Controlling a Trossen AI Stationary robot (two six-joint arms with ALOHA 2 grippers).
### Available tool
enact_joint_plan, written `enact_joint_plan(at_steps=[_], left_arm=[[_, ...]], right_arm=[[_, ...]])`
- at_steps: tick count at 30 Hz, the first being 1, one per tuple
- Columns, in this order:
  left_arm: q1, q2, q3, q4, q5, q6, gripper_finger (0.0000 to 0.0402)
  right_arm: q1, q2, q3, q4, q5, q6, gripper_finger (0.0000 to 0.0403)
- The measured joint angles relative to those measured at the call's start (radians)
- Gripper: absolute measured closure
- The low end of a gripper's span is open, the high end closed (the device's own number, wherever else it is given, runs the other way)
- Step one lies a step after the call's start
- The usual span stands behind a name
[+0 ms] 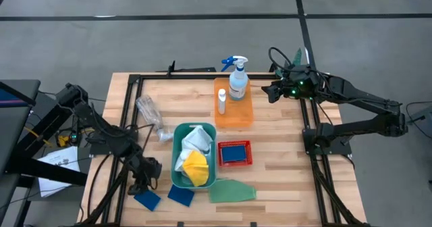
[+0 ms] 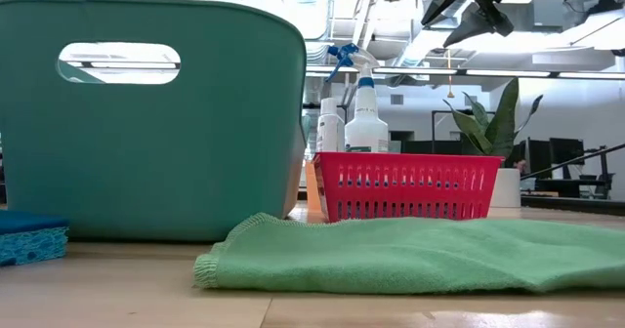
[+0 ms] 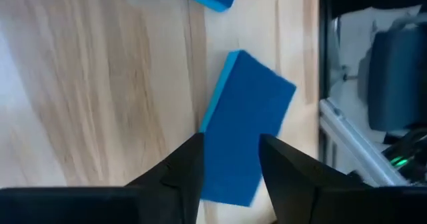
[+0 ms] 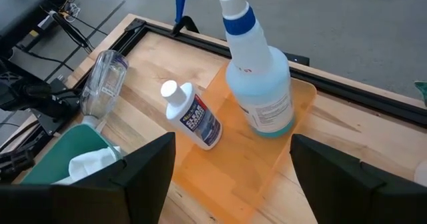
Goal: Pick & Place Kitchen Items
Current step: Put the blue sponge into the red bin
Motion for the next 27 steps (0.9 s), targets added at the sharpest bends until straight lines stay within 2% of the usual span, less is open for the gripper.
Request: enact_joint_plan(at_steps=[5,13,27], left_arm=[[-0.001,0.084,0.000,0.088,0.013,0.076,0.0251],[-0.001,0.171,0.000,0.157,0.035,0.089,0.0257],[-0.018,0.189,0.000,0.155,0.035,0.158,0.0256]], right_arm=[[0.000,0.000,0.000,-0.001,0.000,0.000,0.0117],[0.000,0.000,0.000,-0.009,0.000,0.000,0.0117],[0.000,0.000,0.000,-0.014,-0.005,-0.001,0.0117]])
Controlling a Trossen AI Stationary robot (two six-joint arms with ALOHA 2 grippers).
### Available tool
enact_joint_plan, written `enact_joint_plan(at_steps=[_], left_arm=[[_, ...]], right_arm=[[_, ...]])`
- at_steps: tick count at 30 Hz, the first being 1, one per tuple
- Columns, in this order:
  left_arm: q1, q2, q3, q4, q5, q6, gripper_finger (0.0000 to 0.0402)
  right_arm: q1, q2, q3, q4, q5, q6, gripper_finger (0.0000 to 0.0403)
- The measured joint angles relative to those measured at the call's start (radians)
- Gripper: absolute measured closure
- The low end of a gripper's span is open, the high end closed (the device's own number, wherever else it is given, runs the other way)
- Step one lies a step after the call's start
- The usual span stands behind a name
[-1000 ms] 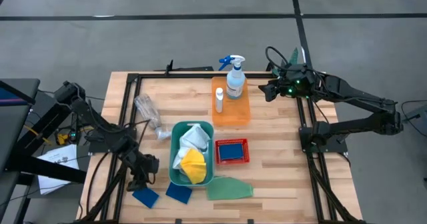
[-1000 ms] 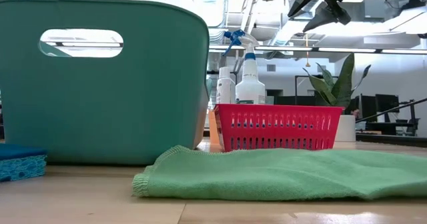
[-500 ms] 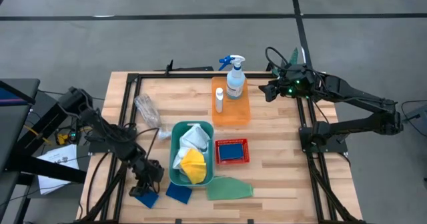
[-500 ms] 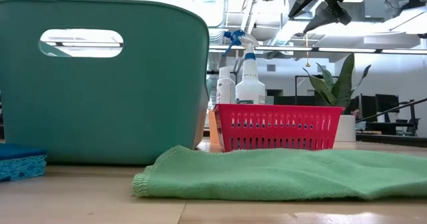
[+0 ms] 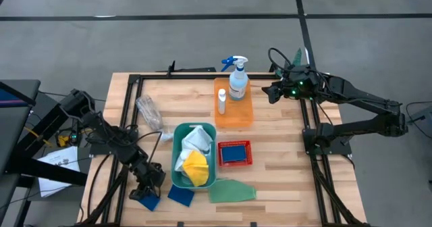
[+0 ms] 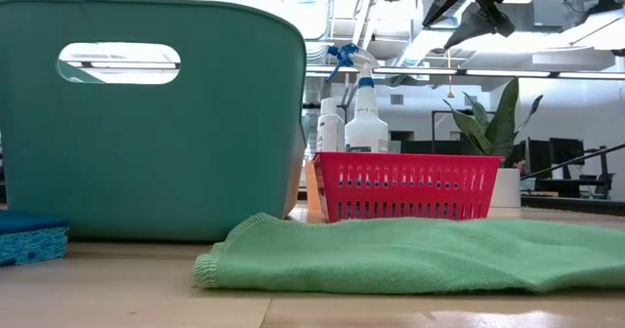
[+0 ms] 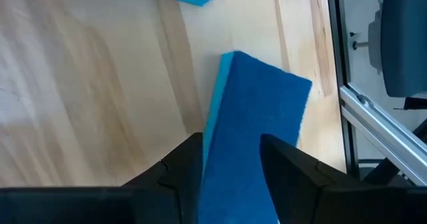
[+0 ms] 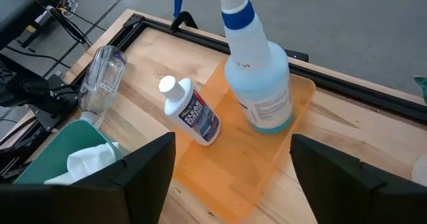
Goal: Pick & Place Kitchen Items
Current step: Put the blue sponge into the red bin
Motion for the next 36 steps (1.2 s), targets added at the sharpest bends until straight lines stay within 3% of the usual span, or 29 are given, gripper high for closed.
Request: enact_joint_plan(at_steps=[17,36], left_arm=[[-0.059,0.000,0.000,-0.014,-0.077,-0.034,0.0261],[-0.075,0.041,-0.013,0.022,-0.060,-0.035,0.0261]], right_arm=[[0.000,0.000,0.000,0.001,-0.002,-0.002,0.0117],[0.000,0.000,0.000,-0.001,-0.003,0.000,0.0117]])
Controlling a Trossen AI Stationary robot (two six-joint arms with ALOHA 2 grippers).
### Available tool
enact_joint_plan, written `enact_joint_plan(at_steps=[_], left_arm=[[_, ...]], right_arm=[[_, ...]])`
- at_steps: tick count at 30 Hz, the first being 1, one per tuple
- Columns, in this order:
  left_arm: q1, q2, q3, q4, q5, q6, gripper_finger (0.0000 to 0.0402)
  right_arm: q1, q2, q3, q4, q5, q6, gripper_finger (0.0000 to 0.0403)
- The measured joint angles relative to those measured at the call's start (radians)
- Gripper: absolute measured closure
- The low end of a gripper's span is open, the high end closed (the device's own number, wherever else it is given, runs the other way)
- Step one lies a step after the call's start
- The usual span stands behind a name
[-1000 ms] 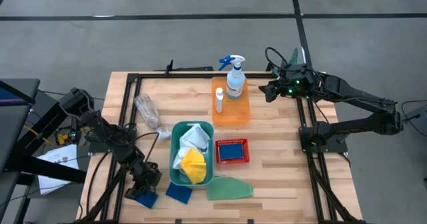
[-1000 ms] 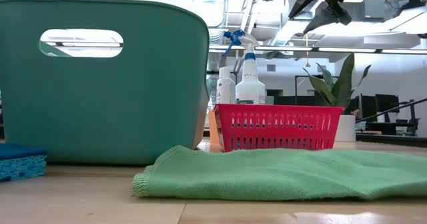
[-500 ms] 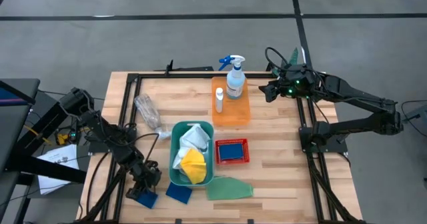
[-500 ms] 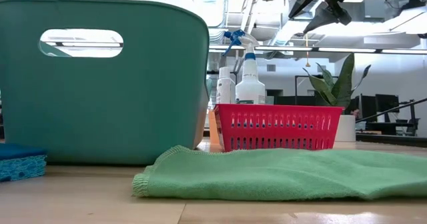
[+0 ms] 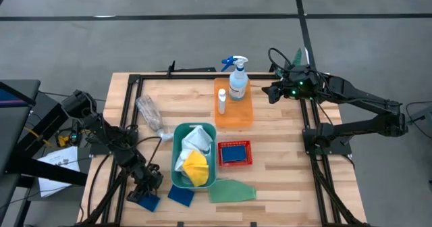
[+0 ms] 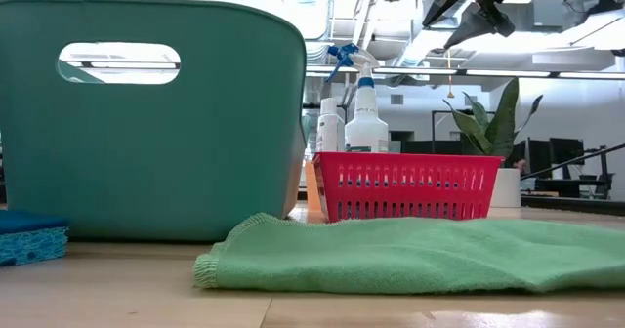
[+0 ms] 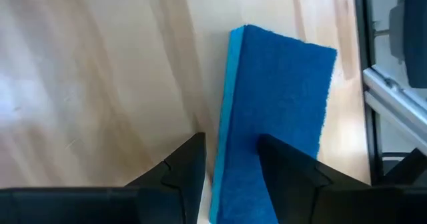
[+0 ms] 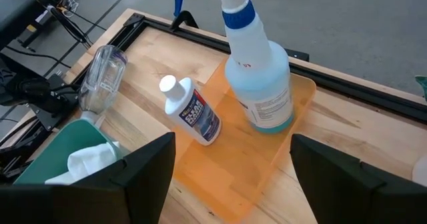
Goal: Pick & Place Kitchen Items
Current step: Put the blue sponge into the red bin
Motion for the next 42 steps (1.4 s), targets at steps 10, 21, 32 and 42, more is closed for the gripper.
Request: enact_joint_plan(at_steps=[10,21,32,42], left_arm=[[-0.001,0.016,0.000,0.029,0.001,-0.017,0.0313],[-0.001,0.016,-0.002,0.038,0.009,-0.130,0.0398],[0.000,0.017,-0.003,0.201,0.024,-0.275,0.0400],[0.000,0.016,-0.003,0.442,0.089,-0.362,0.0401]], right_arm=[[0.000,0.000,0.000,-0.001,0.000,0.000,0.0117],[0.000,0.000,0.000,-0.001,0.000,-0.003,0.0117],[0.000,0.000,0.000,-0.001,0.000,-0.018,0.0117],[0.000,0.000,0.000,-0.001,-0.019,-0.030,0.0117]])
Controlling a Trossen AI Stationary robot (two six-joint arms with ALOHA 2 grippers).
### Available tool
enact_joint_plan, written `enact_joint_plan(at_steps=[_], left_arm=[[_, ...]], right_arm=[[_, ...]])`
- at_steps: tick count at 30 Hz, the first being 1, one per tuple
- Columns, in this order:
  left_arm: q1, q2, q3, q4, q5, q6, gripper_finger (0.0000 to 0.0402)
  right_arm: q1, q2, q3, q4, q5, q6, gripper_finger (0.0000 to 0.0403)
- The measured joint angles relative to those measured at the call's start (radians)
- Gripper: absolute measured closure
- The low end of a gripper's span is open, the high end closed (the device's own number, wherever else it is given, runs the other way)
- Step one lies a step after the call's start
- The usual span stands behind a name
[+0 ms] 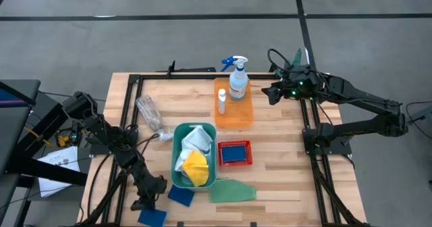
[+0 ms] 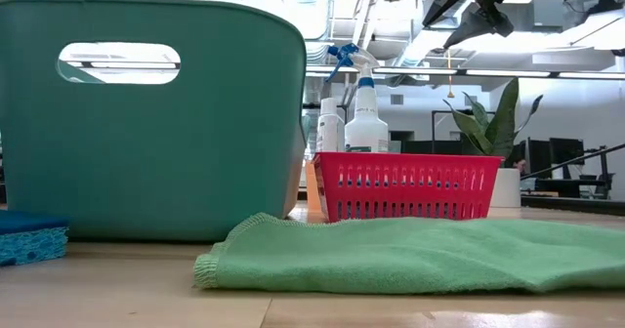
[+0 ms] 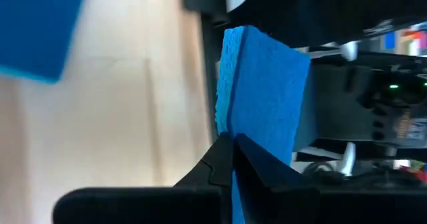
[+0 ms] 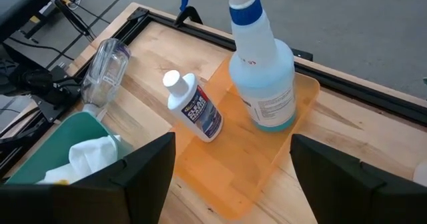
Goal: Pick & Place Kitchen Items
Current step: Put the blue sponge into the red bin
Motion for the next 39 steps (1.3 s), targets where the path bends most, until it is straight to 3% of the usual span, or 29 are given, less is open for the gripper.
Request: enact_joint_plan(at_steps=[8,16,21,30,39], left_arm=[[0.001,-0.020,0.000,0.139,0.008,-0.035,0.0401],[0.058,-0.205,0.000,0.099,-0.010,-0.033,0.0401],[0.118,-0.364,0.001,0.035,-0.096,-0.005,0.0401],[0.278,-0.633,0.001,-0.224,-0.287,0.099,0.0401],[0.449,-0.716,0.001,-0.248,-0.483,0.135,0.0401]], right_arm=[[0.000,0.000,0.000,0.000,0.000,0.000,0.0117],[0.000,0.000,0.000,0.000,-0.001,0.001,0.0117],[0.000,0.000,0.000,0.000,-0.001,0.001,0.0117],[0.000,0.000,0.000,0.000,-0.001,0.004,0.0117],[0.000,0.000,0.000,0.004,-0.001,0.004,0.0117]])
